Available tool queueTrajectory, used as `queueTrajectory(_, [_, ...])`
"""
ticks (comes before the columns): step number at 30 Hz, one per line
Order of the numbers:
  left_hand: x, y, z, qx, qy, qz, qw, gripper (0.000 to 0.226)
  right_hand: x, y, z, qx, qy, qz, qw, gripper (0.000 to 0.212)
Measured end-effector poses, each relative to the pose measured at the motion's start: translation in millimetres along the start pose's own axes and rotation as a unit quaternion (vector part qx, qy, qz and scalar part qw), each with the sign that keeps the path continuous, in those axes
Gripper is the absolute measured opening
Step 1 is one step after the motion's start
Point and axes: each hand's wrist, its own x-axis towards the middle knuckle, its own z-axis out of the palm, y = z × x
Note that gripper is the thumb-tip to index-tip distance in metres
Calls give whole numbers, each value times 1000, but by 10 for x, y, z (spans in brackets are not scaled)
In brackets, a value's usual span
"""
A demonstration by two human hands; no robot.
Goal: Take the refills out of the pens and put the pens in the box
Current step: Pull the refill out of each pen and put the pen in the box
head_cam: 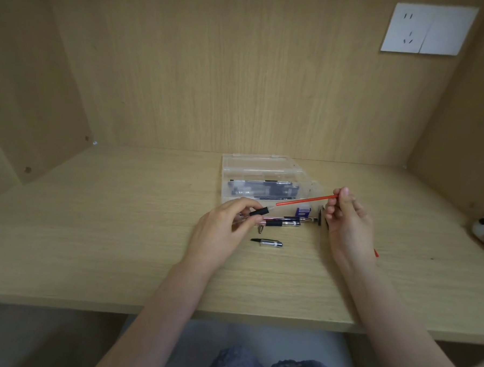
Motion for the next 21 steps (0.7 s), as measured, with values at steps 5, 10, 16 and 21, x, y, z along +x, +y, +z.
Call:
queueTrajectory(5, [1,14,-7,6,-7,-7,1000,14,5,6,-8,-11,-4,10,1000,18])
queueTrajectory(10, [-4,11,-8,5,-13,-5,1000,14,6,11,-18,-8,-14,11,1000,18])
queueTrajectory(16, [-3,25,-13,8,-18,-5,1000,15,3,9,-24,-33,-13,17,999,18])
queueTrajectory(21, [-1,6,-14,12,-14,-6,1000,15,-20,-3,-15,-109,-7,-11,994,19])
